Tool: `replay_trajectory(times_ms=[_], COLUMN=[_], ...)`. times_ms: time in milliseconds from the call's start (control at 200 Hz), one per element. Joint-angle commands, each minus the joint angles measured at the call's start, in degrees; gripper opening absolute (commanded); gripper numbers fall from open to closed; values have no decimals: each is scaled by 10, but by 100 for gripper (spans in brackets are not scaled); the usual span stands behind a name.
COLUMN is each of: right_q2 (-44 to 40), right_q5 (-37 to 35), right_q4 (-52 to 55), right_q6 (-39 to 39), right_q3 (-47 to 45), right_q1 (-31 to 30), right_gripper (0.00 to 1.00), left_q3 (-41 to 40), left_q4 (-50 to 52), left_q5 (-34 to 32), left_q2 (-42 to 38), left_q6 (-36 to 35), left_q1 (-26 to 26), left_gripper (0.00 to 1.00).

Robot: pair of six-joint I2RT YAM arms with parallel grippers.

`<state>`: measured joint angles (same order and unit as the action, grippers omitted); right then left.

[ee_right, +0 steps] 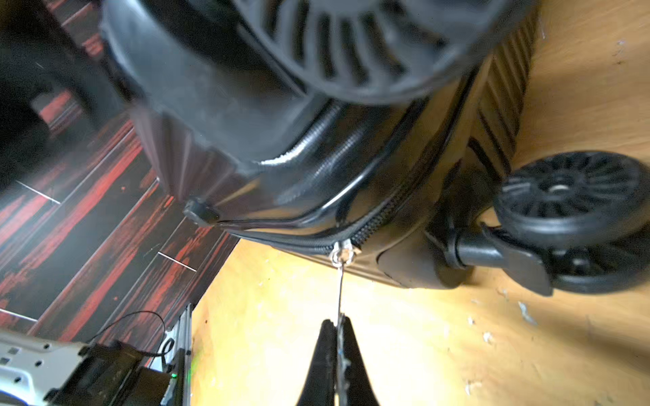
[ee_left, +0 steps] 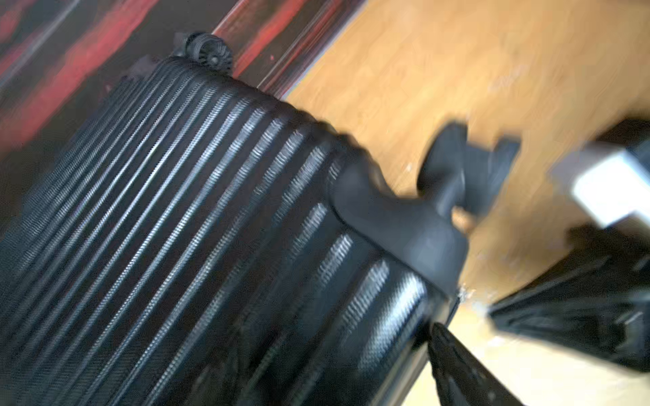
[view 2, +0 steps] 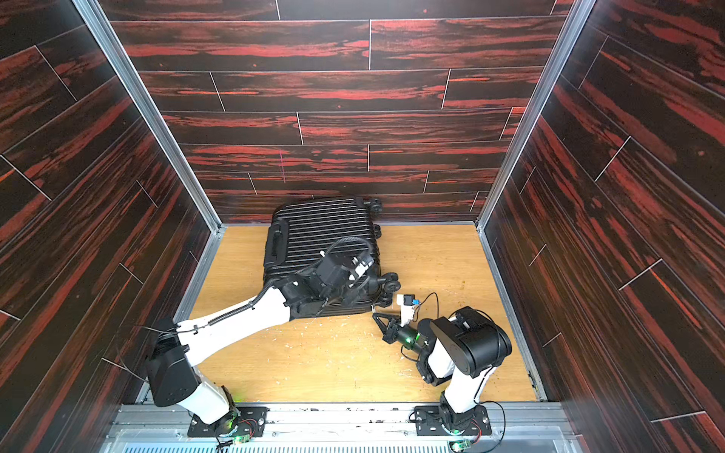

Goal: Close the suitcase zippers
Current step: Zip the zipper on the suitcase.

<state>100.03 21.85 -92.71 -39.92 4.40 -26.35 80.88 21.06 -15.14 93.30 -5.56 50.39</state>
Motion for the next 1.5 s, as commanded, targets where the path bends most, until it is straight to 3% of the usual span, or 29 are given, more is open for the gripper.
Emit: replay_trajectory(times_ms=[0,130,271,421,586,706,862,922,1177,1493], right_q2=[-13,-13,-20,-36,-92,-139,-167,-174,-186,-211], right_q5=[63,56,46,32,11,-1,-10,-11,-15,-51], right_q4=[-6,-6,-6,9,118,205,264,277,325,407], right_q6=[26,33,35,43,73,104,126,129,147,174], right_q3=[-23,-26,-29,-30,-12,6,19,23,46,75], right_q1=[-18,-19,-20,-21,-31,-39,-42,-42,-53,-64], right_gripper=[0,0,0,0,0,0,0,0,0,0], left_q3=[19,34,47,42,31,31,48,56,99,147], left_q4=[4,34,88,144,162,174,185,181,172,189], left_q5=[7,-19,-21,29,89,112,187,221,254,373], left_q2=[-39,-85,-118,-137,-137,-116,-56,-34,51,126], left_q6=[127,166,217,244,256,259,260,258,270,285], left_q1=[-33,-40,-105,-211,-314,-364,-426,-440,-474,-478], left_gripper=[76,77,77,76,76,76,74,73,62,45])
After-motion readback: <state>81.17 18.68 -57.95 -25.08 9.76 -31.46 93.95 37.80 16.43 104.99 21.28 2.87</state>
